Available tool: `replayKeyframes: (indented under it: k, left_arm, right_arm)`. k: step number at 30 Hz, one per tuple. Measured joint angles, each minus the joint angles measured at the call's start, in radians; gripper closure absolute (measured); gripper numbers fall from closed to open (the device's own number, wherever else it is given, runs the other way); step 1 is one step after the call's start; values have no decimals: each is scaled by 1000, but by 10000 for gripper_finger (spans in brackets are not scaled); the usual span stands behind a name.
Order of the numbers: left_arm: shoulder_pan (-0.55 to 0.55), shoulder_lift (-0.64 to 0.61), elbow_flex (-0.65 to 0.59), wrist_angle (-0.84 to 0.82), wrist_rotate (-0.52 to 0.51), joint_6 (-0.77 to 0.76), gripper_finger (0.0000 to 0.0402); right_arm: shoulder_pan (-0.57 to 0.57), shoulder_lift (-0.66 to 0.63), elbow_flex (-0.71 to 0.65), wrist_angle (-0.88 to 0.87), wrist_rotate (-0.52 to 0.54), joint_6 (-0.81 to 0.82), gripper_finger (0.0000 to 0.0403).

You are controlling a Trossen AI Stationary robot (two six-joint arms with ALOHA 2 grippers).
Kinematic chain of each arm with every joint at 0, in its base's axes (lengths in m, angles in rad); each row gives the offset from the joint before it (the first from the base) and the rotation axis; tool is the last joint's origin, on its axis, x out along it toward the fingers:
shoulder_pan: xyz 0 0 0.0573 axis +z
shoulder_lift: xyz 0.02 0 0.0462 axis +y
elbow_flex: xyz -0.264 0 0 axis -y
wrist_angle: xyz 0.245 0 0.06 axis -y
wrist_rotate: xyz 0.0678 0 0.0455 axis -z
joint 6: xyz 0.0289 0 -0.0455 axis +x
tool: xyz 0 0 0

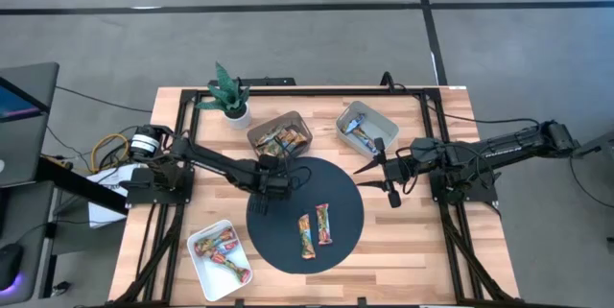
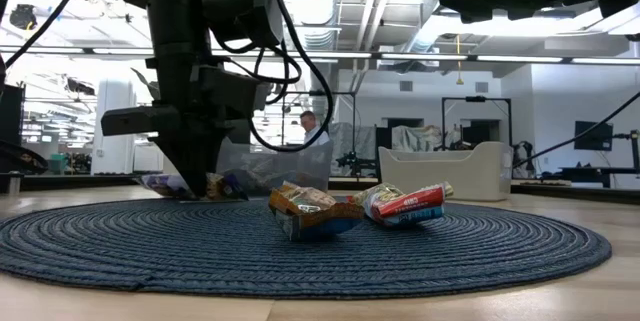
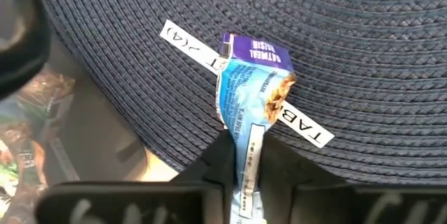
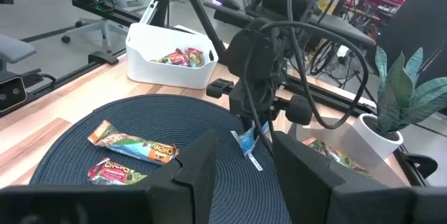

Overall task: Pick and place Granola Bars by type
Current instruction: Put the blue granola bar into the gray bin

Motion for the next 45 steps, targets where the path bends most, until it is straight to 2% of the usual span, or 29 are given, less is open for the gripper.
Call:
replayKeyframes:
  k: [5, 11, 20, 22, 25, 28, 33, 36, 40, 45]
  left_arm:
    - [0, 0, 13, -2, -37, 0, 388]
    - [-1, 0, 91, 68, -57, 6, 368]
    - [36, 0, 135, 525, -46, 160, 370]
    - [58, 0, 135, 564, -2, 191, 367]
    - [94, 0, 135, 596, 67, 201, 345]
    - [123, 0, 135, 618, 116, 200, 302]
    - [140, 0, 135, 627, 132, 183, 222]
    - [137, 0, 135, 613, 132, 169, 186]
    - [119, 0, 135, 529, 131, 148, 159]
    - [86, 0, 135, 368, 126, 58, 153]
  right_arm:
    - [0, 0, 0, 0, 0, 0, 269]
    - [0, 0, 0, 0, -1, 0, 269]
    - [0, 0, 0, -11, 0, 0, 269]
    - [0, 0, 0, -29, -1, 1, 269]
    - [0, 0, 0, -39, -1, 1, 269]
    - [0, 0, 0, -46, -1, 1, 269]
    - [0, 0, 0, -46, -1, 1, 269]
    - [0, 0, 0, -51, -1, 1, 269]
    - [0, 28, 0, -93, -1, 11, 269]
    - [-5, 139, 0, -99, -2, -4, 269]
